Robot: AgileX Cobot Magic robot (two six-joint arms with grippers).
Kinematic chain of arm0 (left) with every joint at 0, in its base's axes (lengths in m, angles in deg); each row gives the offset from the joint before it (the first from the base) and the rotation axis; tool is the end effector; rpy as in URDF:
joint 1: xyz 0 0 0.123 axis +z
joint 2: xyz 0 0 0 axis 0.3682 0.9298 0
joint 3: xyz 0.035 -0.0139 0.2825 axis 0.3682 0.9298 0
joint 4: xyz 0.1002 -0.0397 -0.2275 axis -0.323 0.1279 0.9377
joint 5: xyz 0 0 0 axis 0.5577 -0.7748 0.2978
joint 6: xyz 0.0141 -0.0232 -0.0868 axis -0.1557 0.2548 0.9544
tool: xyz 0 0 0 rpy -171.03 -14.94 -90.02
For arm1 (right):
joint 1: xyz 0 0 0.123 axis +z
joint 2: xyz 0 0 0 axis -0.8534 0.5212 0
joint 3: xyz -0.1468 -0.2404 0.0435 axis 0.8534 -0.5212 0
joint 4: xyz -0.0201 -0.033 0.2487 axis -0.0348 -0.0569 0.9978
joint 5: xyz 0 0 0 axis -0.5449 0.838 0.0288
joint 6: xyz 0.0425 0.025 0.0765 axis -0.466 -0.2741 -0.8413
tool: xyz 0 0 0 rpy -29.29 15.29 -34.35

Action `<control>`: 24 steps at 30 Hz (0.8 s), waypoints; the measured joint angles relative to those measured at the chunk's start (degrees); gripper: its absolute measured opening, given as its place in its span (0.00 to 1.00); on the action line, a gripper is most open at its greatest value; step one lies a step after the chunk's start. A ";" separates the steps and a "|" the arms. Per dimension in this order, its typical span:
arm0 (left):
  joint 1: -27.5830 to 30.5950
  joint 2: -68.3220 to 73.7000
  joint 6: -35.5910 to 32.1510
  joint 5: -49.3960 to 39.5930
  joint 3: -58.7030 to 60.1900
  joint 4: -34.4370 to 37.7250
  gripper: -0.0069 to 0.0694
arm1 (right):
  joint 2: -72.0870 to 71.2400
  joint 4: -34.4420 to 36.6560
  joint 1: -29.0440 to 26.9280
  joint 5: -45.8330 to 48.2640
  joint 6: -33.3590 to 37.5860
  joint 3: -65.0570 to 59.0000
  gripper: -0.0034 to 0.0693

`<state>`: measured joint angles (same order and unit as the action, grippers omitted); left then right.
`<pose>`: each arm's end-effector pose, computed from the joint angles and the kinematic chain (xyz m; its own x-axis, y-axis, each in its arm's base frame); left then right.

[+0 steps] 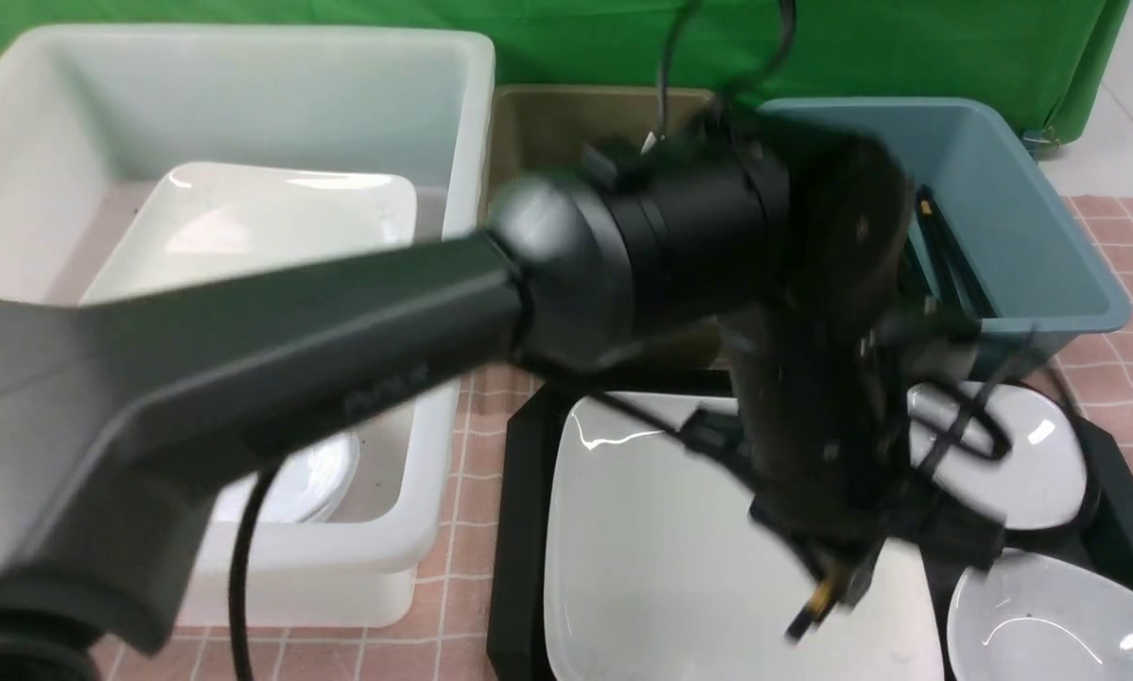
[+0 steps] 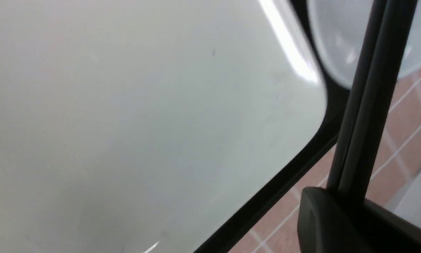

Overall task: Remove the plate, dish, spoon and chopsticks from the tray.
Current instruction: Use the left arm to put the chopsticks into the small storage box on the right

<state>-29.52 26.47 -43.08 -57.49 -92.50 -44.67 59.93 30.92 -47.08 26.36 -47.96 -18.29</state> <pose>0.2582 -0.3540 0.2807 -0.8133 0.5396 -0.2177 0.5819 0.7553 -0.3015 0.1887 0.0460 0.4110 -0.6357 -0.3656 -0.6799 -0.4129 0.9052 -0.1007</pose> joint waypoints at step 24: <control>13.05 24.01 10.47 -0.10 -29.65 34.30 0.12 | -2.42 0.21 0.00 -3.51 -1.86 0.00 0.20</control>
<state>-16.47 50.49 -32.61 -57.59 -122.15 -10.37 57.51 31.14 -47.08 22.85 -49.82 -18.29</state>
